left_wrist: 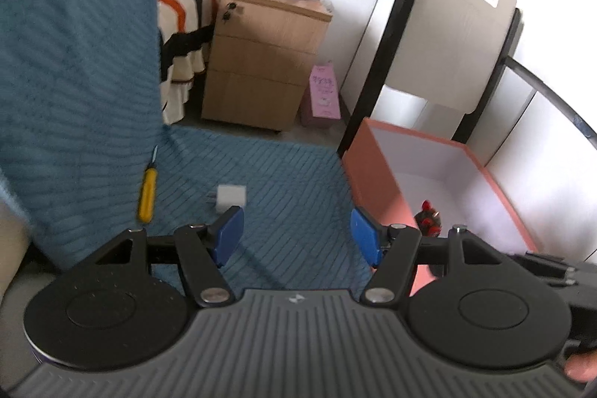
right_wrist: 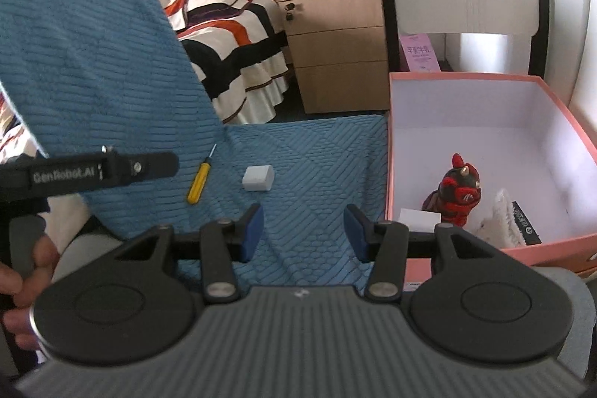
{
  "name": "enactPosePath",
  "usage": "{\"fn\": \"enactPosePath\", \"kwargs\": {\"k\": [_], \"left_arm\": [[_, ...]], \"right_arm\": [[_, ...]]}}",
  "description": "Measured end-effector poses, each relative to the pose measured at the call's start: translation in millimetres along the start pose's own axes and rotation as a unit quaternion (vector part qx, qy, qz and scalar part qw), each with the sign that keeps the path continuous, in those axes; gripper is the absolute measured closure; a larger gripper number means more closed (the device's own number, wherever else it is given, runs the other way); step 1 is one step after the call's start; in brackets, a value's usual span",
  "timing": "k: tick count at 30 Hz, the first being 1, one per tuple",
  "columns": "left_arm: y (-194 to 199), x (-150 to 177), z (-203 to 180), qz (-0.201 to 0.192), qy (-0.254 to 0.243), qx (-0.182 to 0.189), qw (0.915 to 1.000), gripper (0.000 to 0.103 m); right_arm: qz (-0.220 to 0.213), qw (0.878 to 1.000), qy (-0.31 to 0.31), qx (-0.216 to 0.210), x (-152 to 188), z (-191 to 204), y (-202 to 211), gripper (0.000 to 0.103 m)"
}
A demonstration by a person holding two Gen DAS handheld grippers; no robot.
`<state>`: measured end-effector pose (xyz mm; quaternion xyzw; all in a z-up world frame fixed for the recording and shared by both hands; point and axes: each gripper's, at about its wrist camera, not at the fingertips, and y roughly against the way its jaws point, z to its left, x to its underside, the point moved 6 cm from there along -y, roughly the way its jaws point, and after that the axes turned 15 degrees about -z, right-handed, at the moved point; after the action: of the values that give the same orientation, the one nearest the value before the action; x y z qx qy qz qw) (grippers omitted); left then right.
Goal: Organize rigid objects
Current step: 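Withdraw both tools from the box back toward the blue seat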
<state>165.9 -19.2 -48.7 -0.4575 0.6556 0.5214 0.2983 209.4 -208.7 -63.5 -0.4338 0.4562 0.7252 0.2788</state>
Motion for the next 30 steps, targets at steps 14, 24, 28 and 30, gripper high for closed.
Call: {"fn": "enactPosePath", "kwargs": {"k": [14,24,28,30], "left_arm": [[-16,27,46,-0.003,0.013,-0.056,0.9983,0.034],[-69,52,77,-0.019,0.027,-0.086,0.9957,0.031],[-92,65,98,-0.011,0.038,-0.104,0.9938,0.031],[-100,68,106,-0.004,0.037,-0.114,0.9928,0.031]], "right_arm": [[0.022,1.000,0.008,-0.006,26,12,-26,0.052],[0.014,1.000,0.014,-0.021,48,14,-80,0.052],[0.011,0.999,0.029,-0.045,56,19,-95,0.052],[0.014,0.998,0.025,-0.051,60,20,-100,0.052]]}}
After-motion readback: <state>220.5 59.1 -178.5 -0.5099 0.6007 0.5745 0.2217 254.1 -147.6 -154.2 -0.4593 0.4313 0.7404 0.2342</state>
